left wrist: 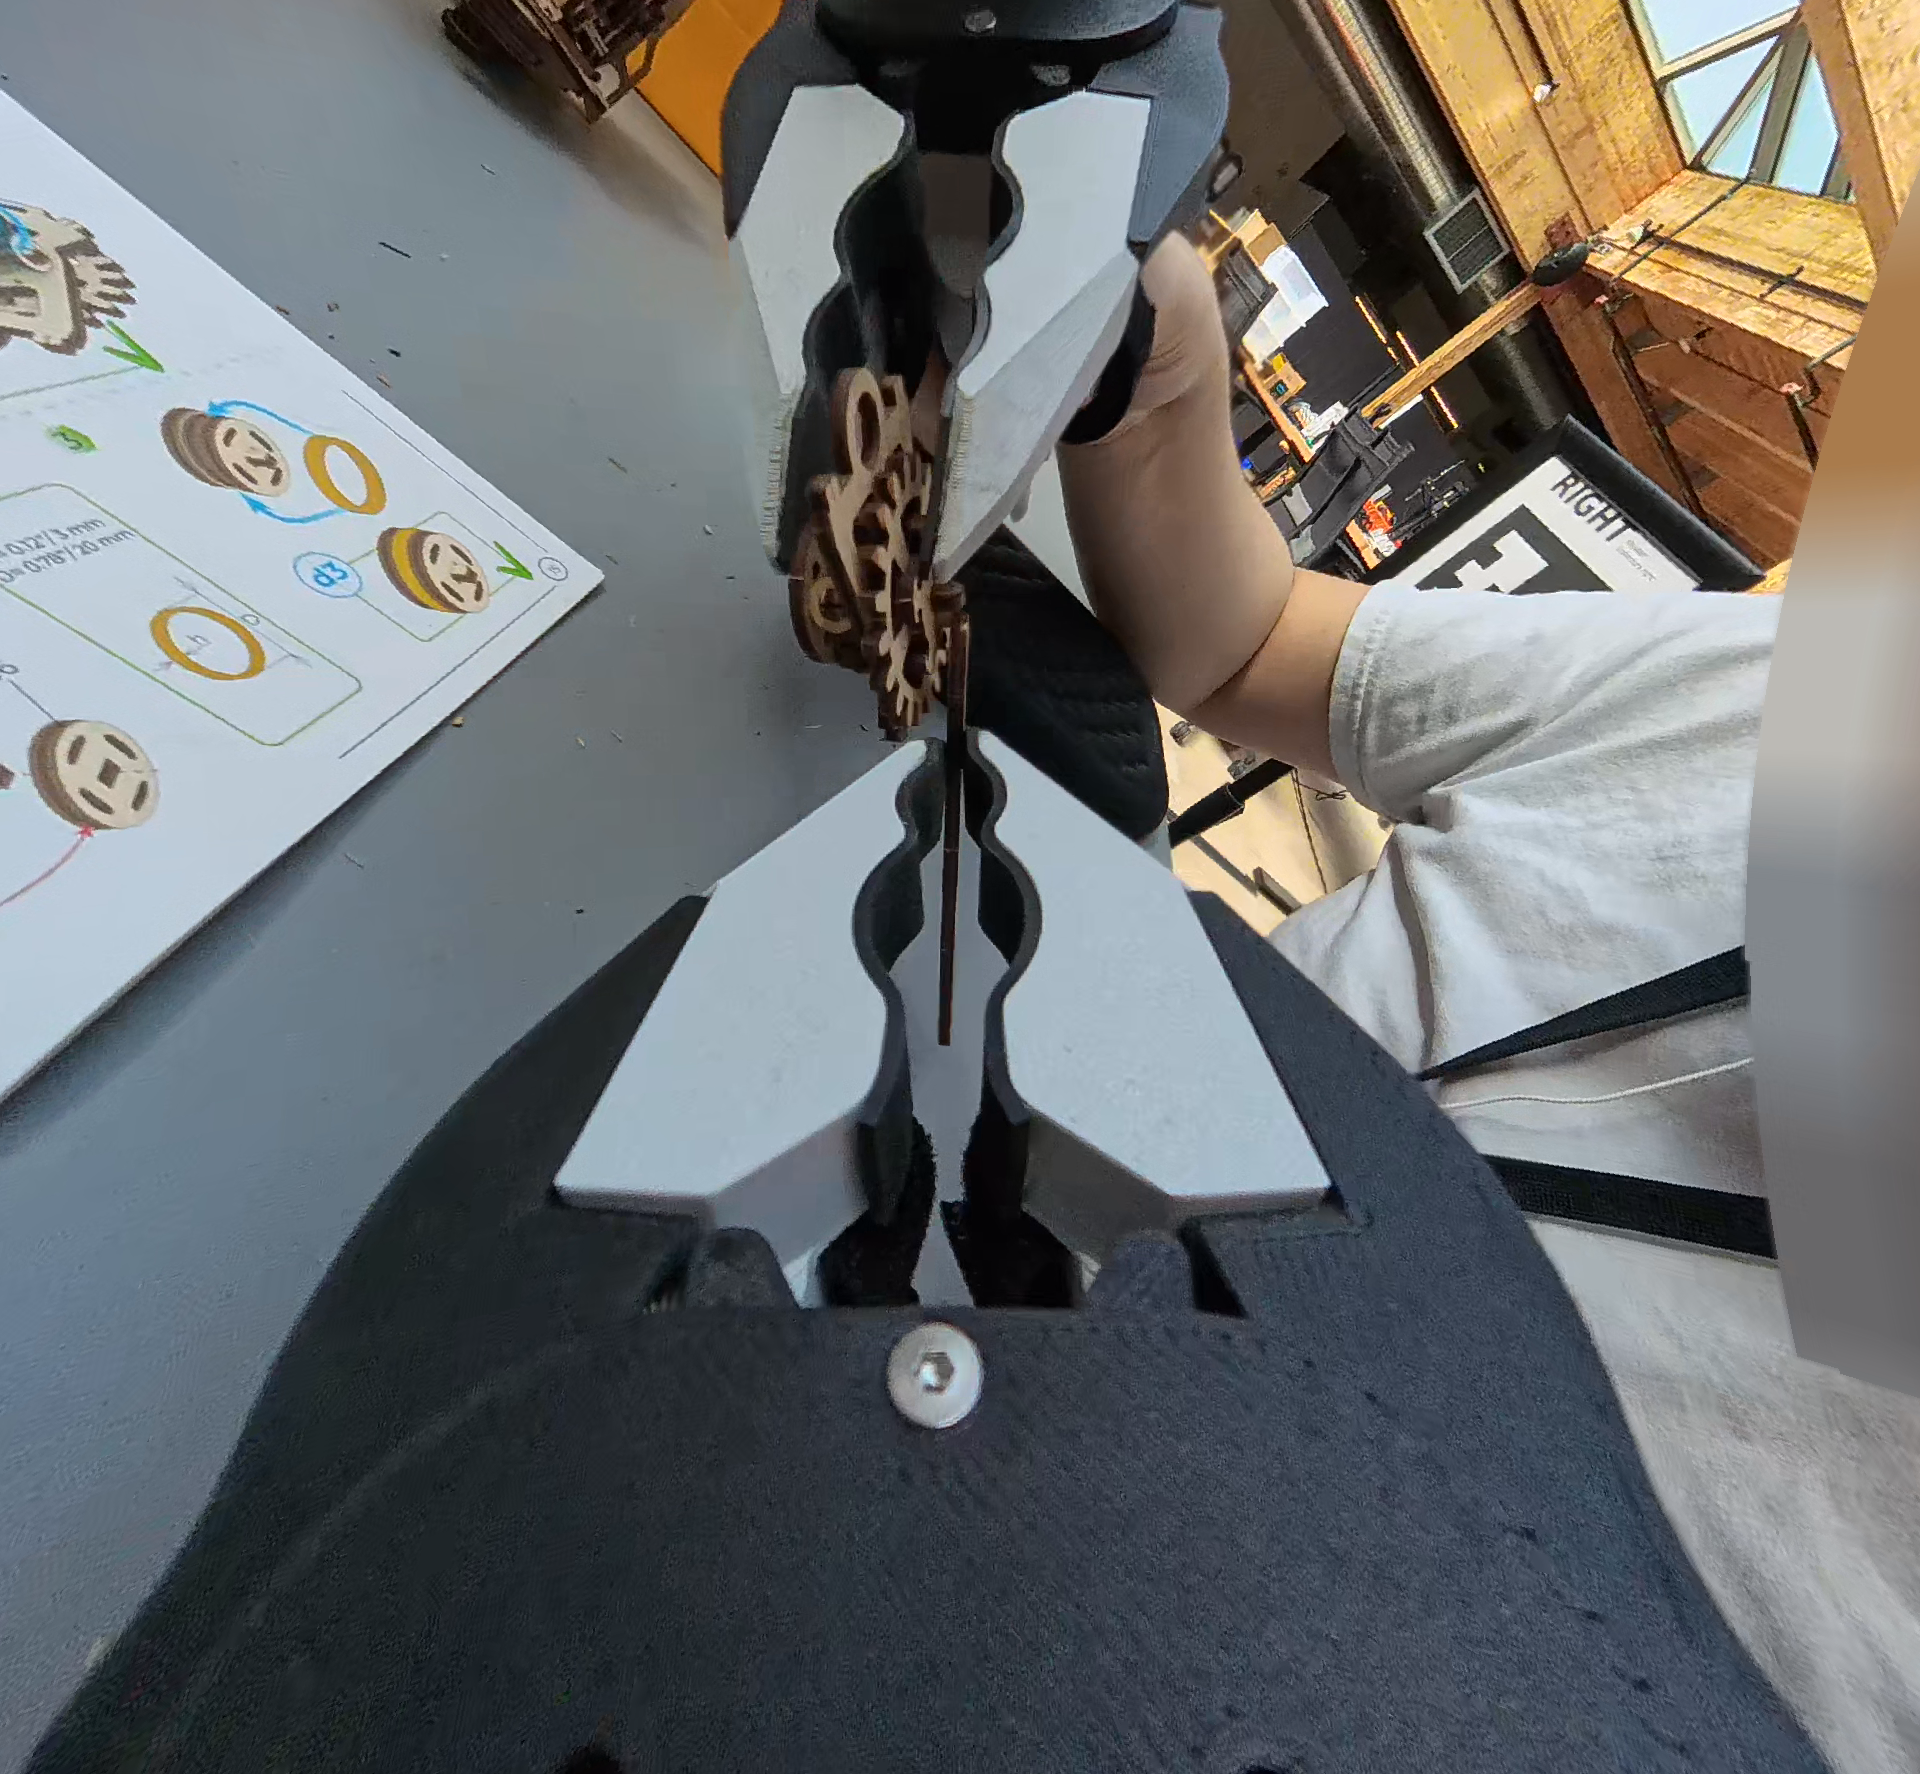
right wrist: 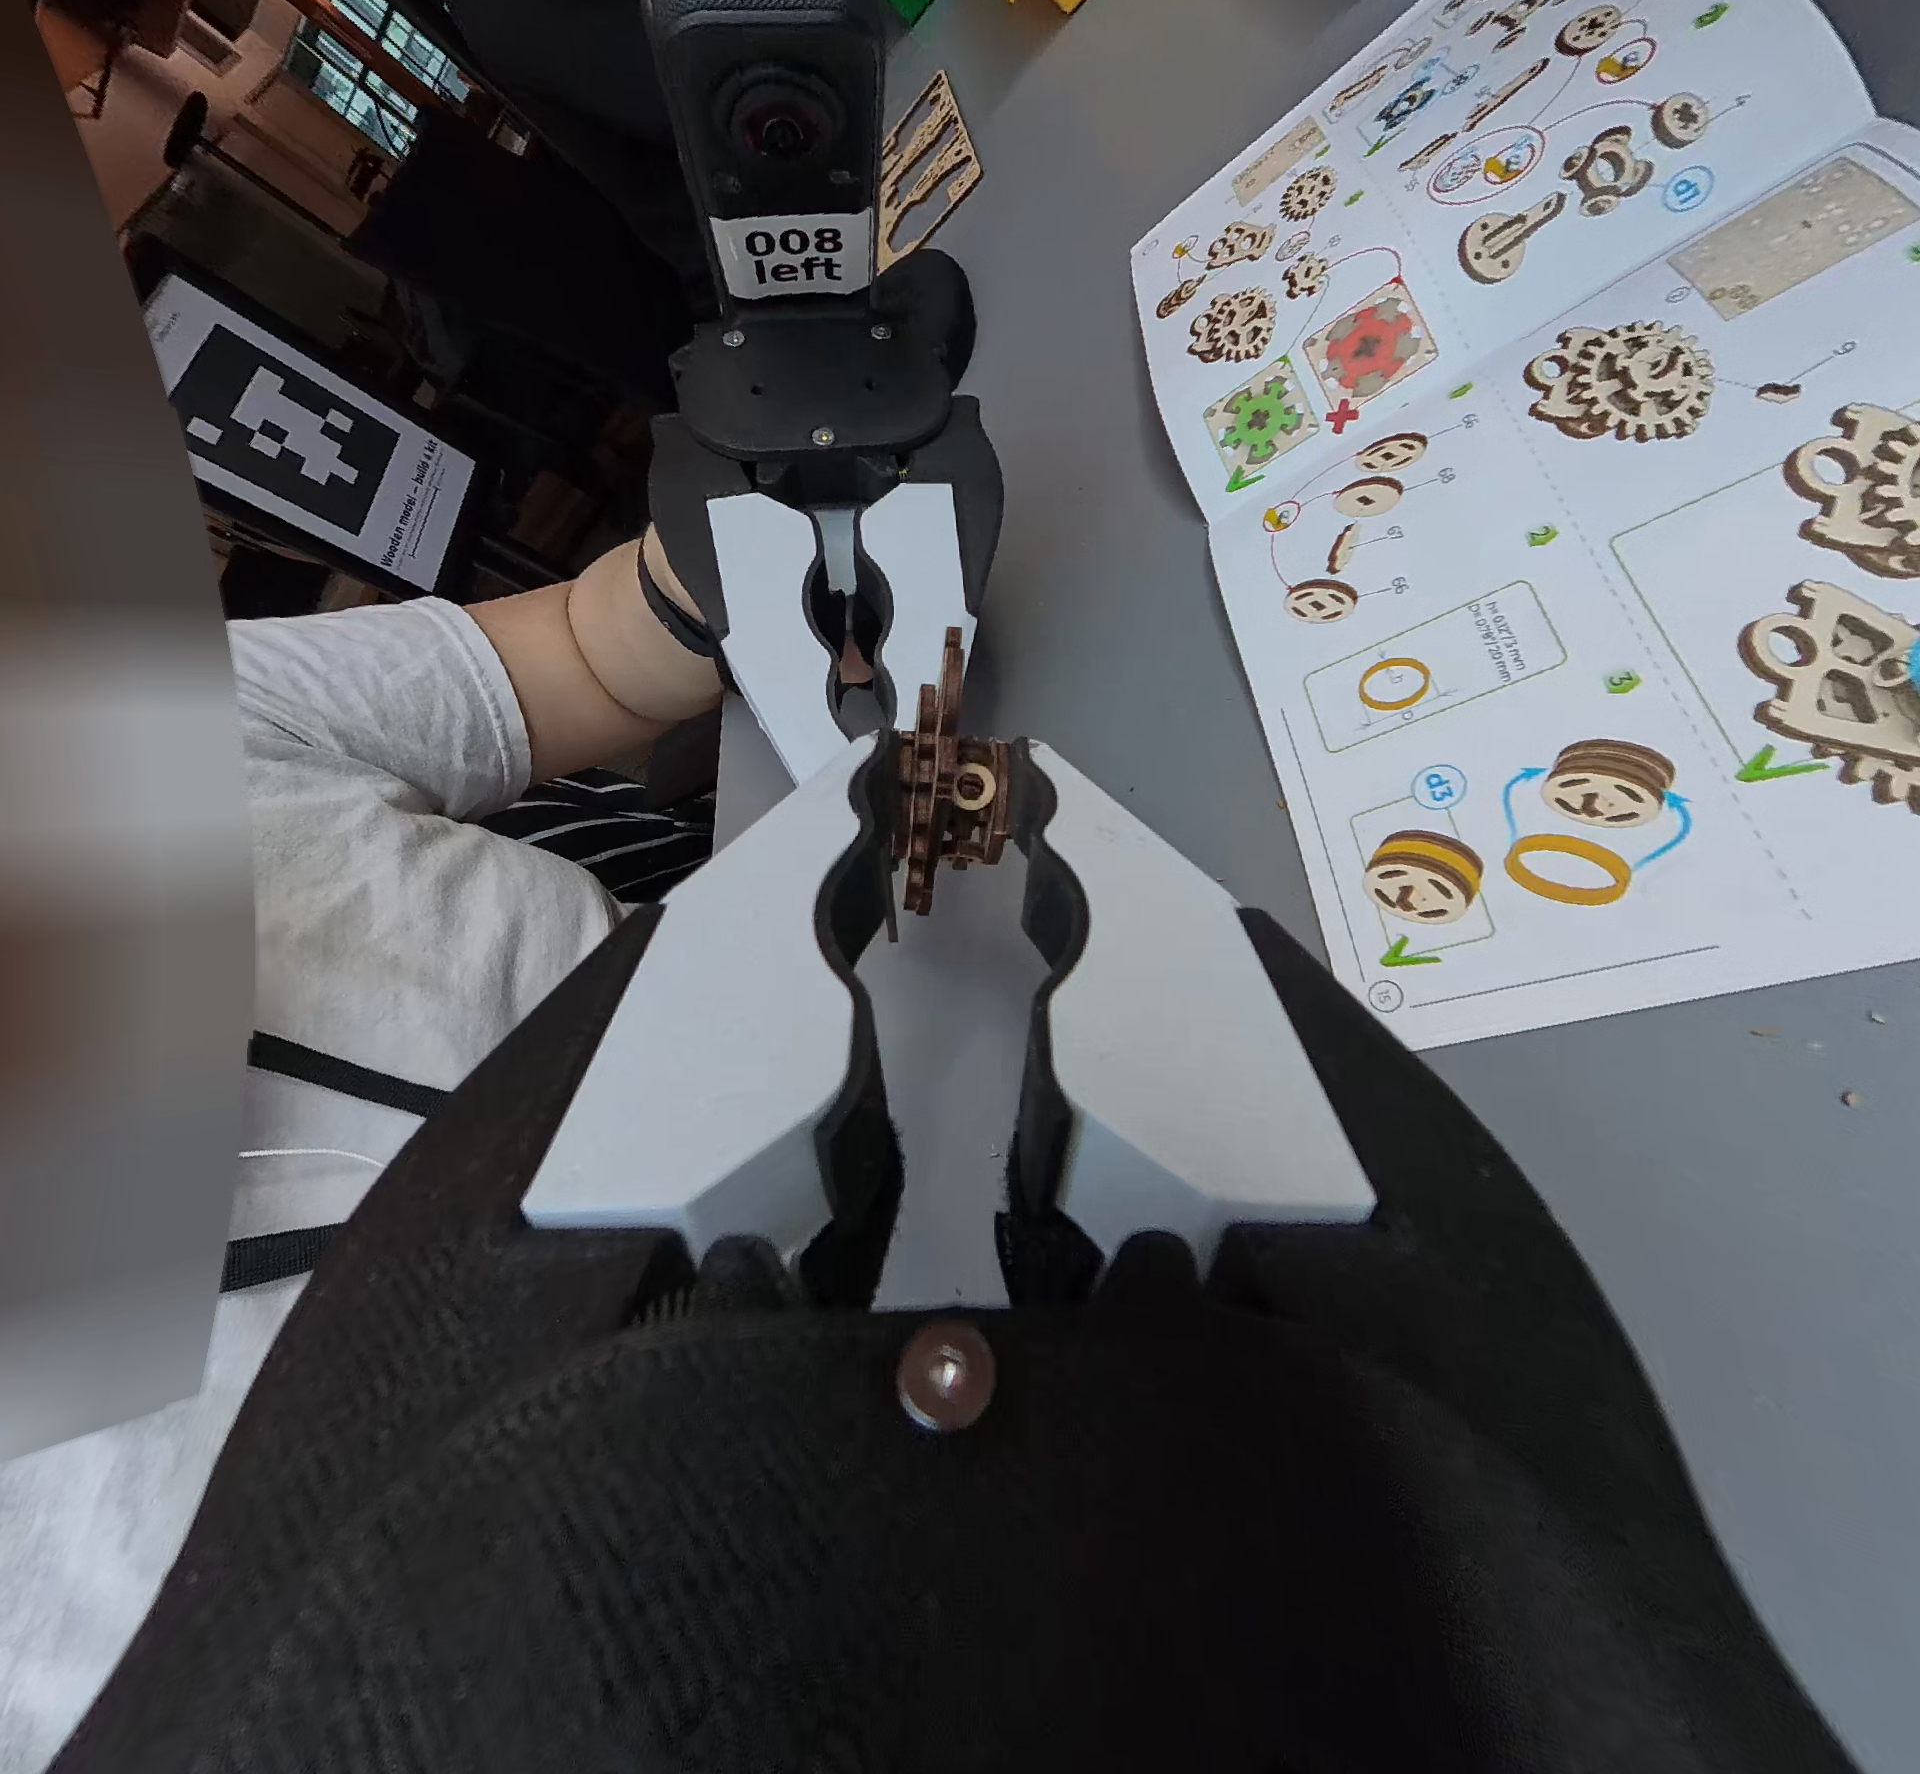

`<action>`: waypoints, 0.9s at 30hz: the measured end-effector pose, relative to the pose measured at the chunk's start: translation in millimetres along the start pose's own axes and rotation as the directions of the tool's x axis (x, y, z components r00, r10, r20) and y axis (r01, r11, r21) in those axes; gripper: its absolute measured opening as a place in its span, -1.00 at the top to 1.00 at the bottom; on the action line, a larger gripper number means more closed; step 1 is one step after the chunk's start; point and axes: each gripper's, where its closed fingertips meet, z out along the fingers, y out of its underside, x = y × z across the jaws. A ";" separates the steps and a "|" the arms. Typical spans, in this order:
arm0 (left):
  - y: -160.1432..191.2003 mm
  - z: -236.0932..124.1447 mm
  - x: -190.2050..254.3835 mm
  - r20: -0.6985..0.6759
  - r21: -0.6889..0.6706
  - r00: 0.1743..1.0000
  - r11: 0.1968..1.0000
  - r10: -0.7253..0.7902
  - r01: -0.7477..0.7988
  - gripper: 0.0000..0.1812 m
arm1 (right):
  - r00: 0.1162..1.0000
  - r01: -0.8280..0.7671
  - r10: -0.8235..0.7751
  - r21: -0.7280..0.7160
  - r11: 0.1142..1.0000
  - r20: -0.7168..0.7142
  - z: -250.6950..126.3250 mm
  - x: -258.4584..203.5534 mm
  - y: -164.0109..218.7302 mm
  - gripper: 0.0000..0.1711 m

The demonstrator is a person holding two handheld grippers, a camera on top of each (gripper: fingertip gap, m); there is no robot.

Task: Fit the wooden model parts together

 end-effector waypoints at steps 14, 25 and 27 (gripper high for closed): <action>-13.3 -10.0 -5.2 -0.013 0.110 0.998 0.992 -0.066 0.067 1.00 | 0.997 -0.066 0.055 0.255 0.965 0.048 -7.8 8.0 -11.7 0.77; -24.0 -10.0 -5.8 -0.066 0.198 0.991 0.972 -0.116 0.127 1.00 | 0.989 -0.149 0.133 0.440 0.886 0.066 -14.7 10.1 -22.2 0.77; -26.4 -10.2 -5.8 -0.052 0.212 0.994 0.972 -0.096 0.105 1.00 | 0.984 -0.181 0.159 0.478 0.859 0.087 -15.9 10.4 -24.4 0.77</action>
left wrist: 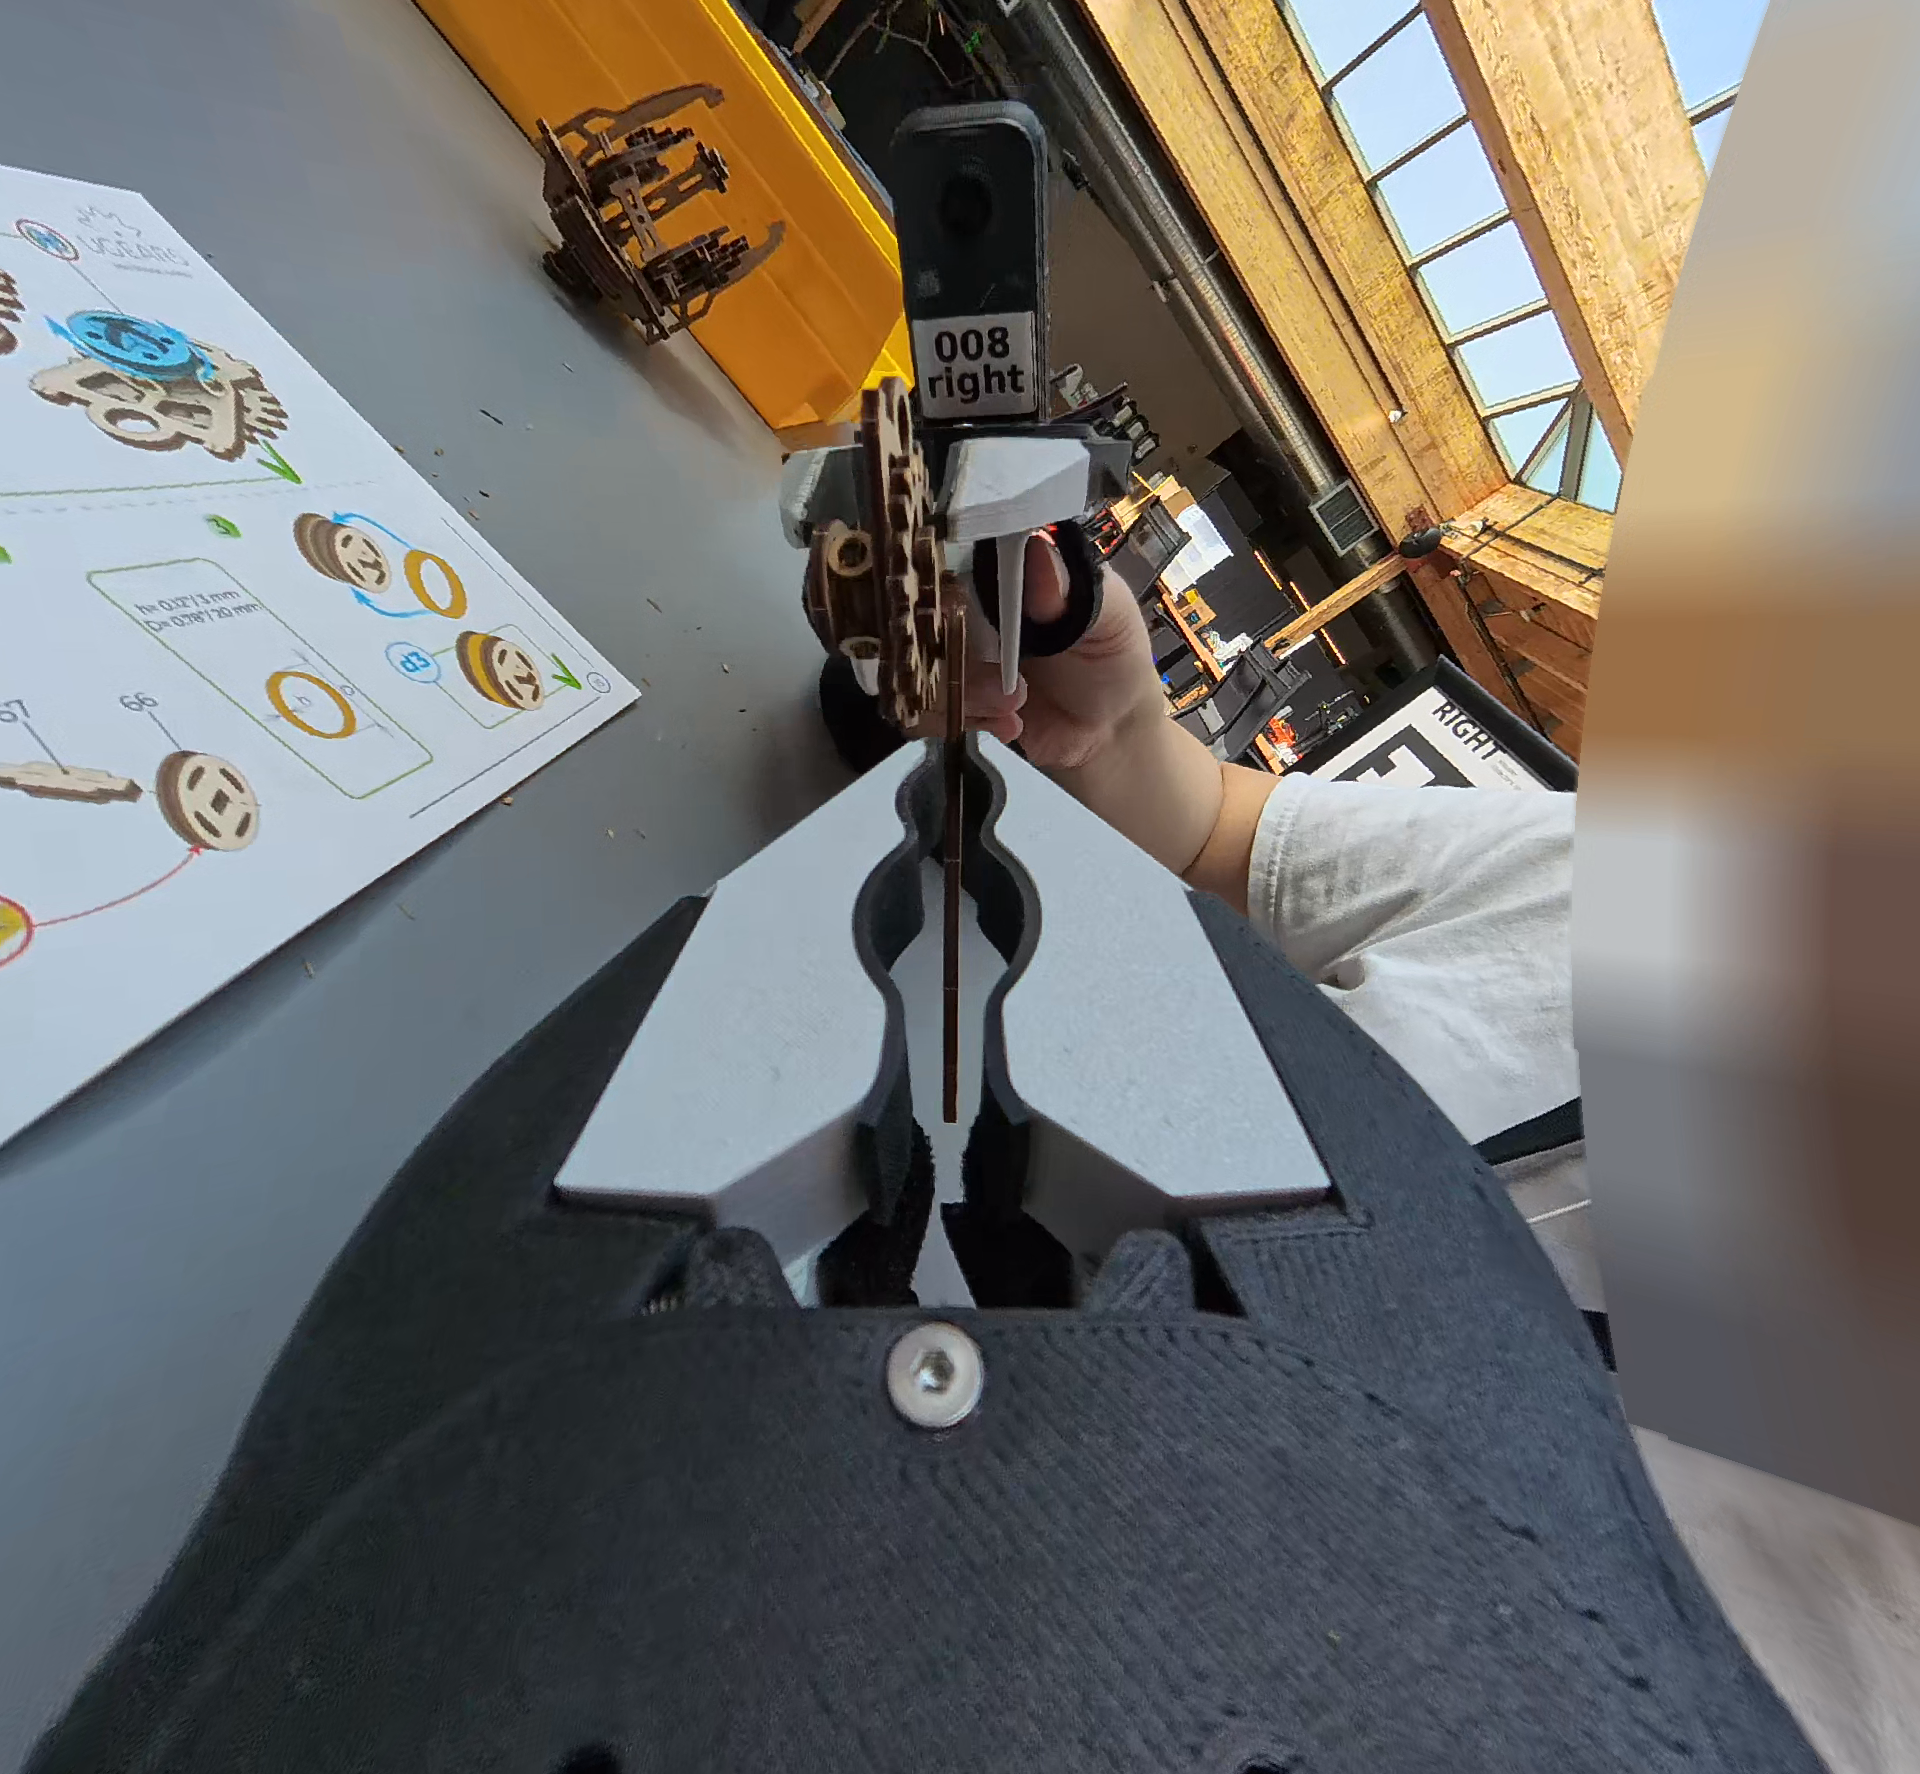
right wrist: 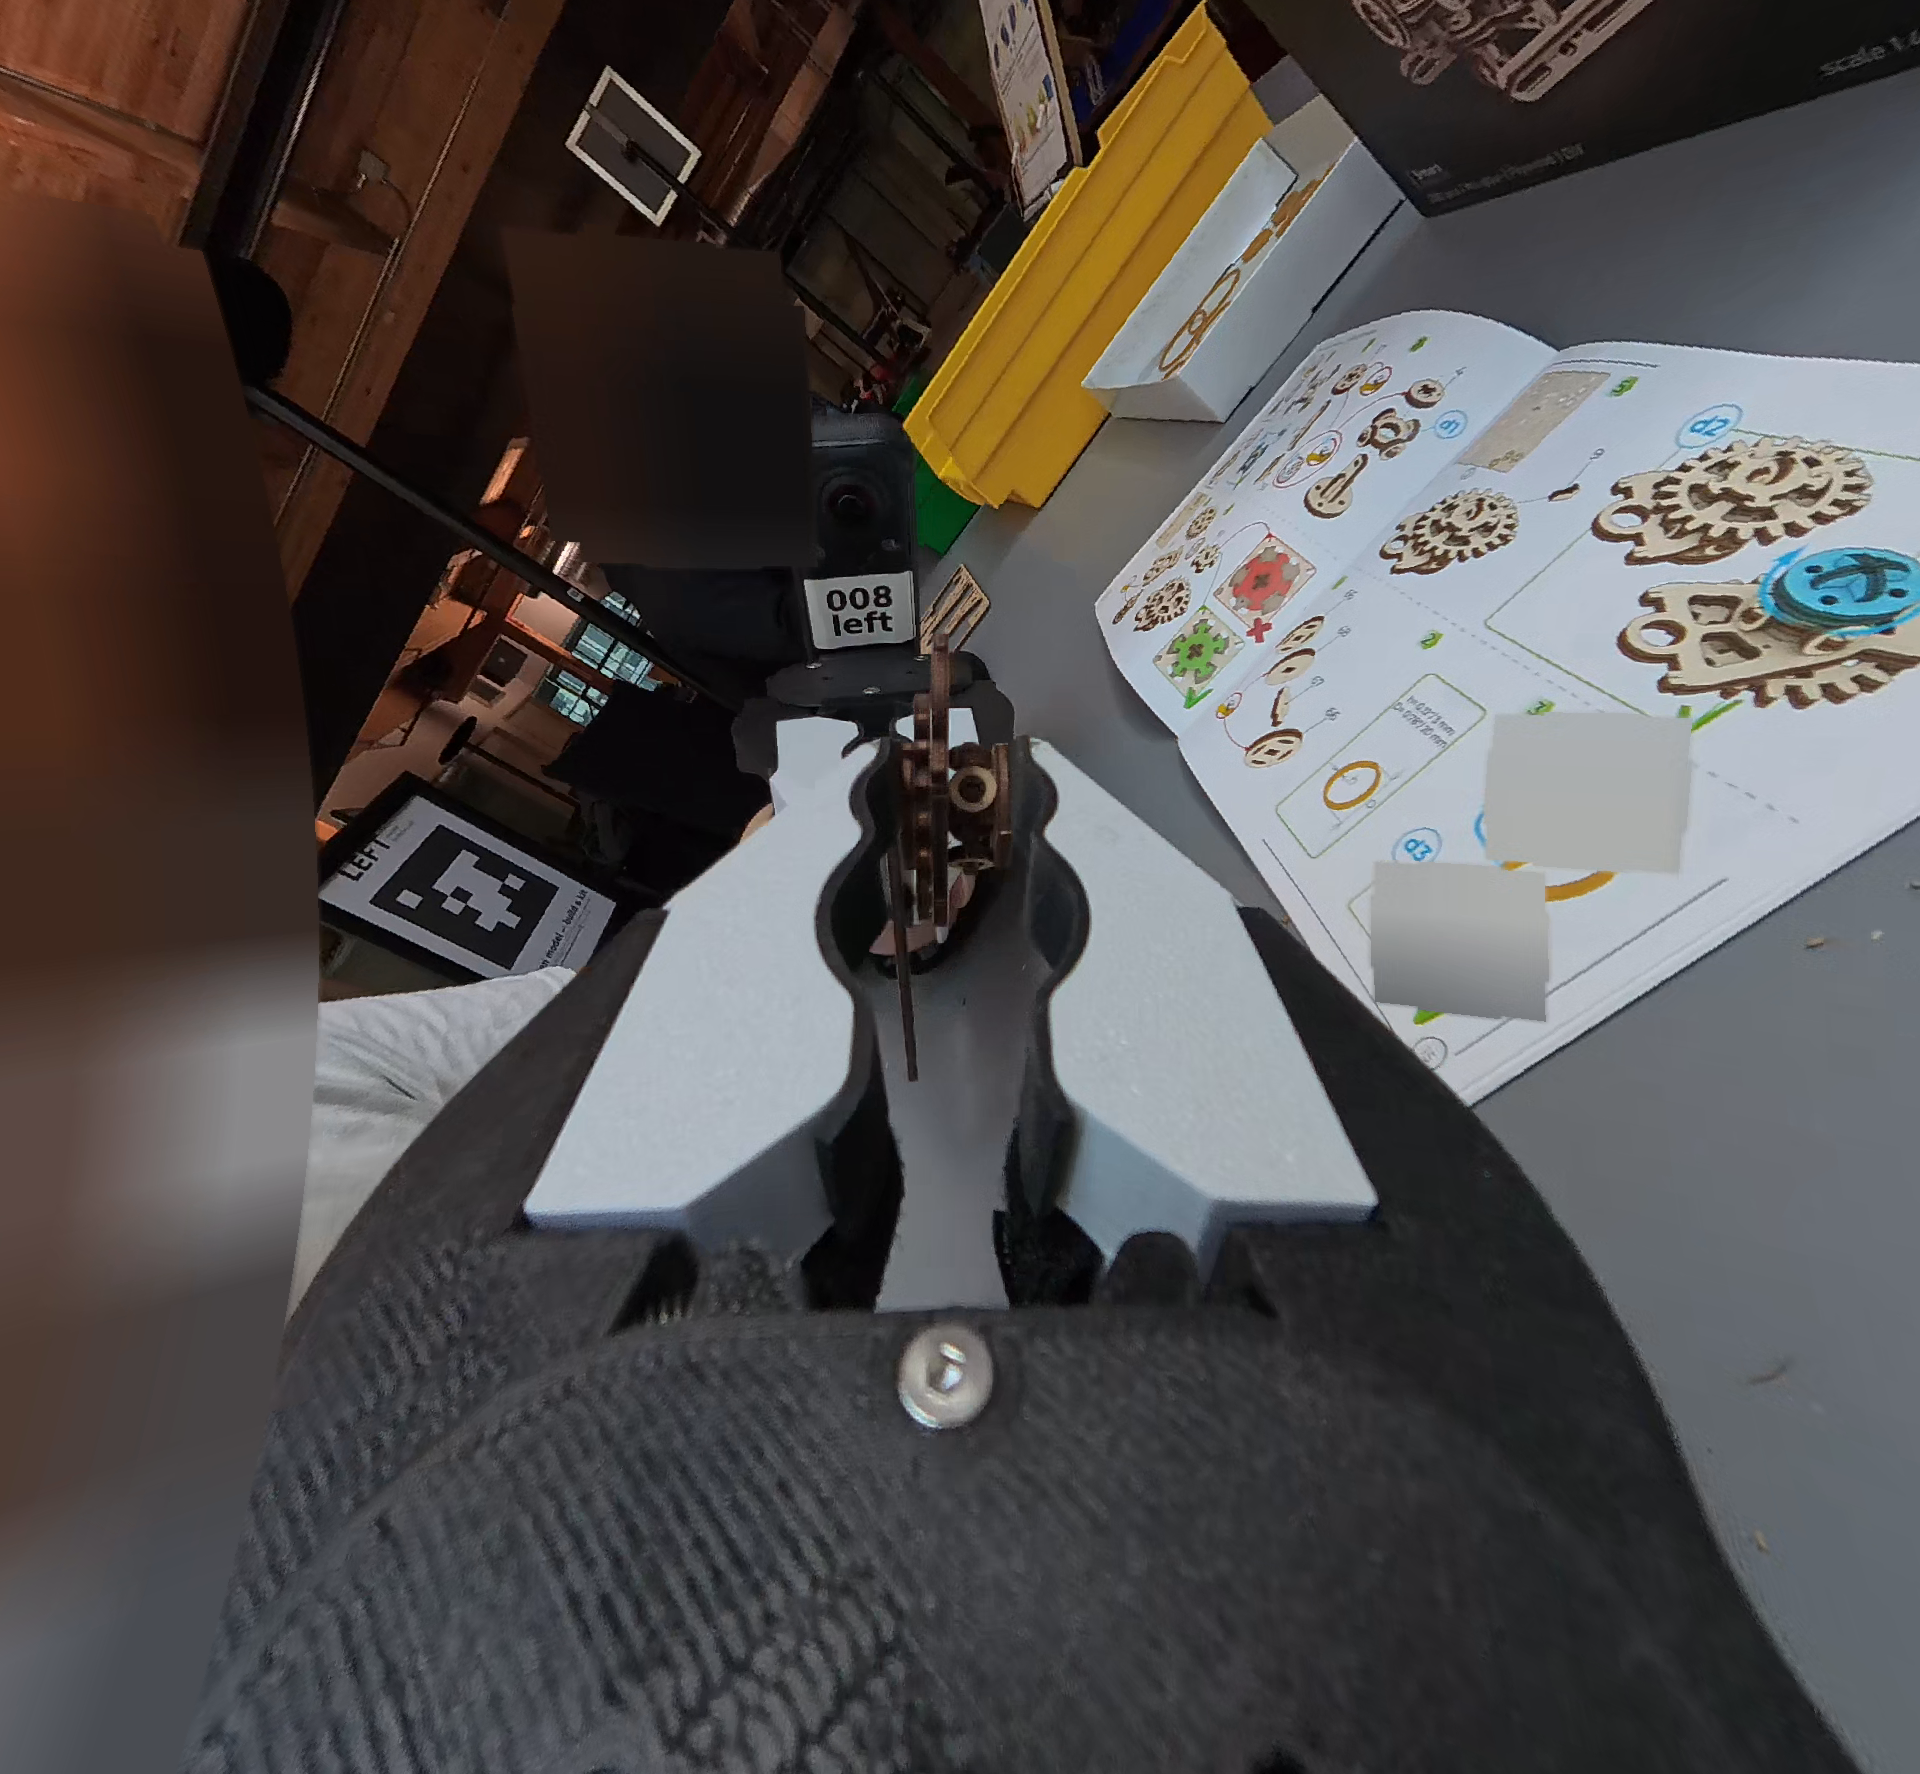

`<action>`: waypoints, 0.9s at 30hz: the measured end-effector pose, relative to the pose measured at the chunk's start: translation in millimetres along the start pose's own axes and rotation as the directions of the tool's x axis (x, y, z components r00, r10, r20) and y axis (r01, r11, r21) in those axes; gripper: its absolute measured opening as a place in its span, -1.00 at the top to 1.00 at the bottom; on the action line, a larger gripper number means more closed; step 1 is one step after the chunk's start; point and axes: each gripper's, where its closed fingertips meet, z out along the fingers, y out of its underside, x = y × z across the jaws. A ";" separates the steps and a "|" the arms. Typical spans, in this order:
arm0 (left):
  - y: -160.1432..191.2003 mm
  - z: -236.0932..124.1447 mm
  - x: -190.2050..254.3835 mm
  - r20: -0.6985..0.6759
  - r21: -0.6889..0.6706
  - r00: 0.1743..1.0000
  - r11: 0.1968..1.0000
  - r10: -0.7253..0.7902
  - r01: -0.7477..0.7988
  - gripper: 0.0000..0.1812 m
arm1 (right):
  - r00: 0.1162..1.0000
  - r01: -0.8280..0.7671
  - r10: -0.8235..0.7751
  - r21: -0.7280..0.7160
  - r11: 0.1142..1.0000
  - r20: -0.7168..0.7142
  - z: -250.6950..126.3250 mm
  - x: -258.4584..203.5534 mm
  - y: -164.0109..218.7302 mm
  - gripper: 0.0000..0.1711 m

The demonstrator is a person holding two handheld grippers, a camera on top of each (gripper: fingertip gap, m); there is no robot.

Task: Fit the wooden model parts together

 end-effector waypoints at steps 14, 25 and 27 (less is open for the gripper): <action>-5.0 -0.5 5.1 0.020 0.033 0.997 0.996 0.080 -0.081 1.00 | 0.984 0.175 -0.172 0.062 0.983 -0.050 0.9 -8.7 -4.9 0.77; -0.5 -2.2 11.1 -0.004 -0.016 0.991 0.991 0.136 -0.136 1.00 | 0.935 0.353 -0.353 -0.062 0.933 0.014 1.1 -17.3 1.7 0.77; 0.8 -2.3 12.0 -0.012 -0.027 0.990 0.990 0.137 -0.137 1.00 | 0.931 0.365 -0.364 -0.079 0.928 0.031 0.6 -18.3 3.2 0.77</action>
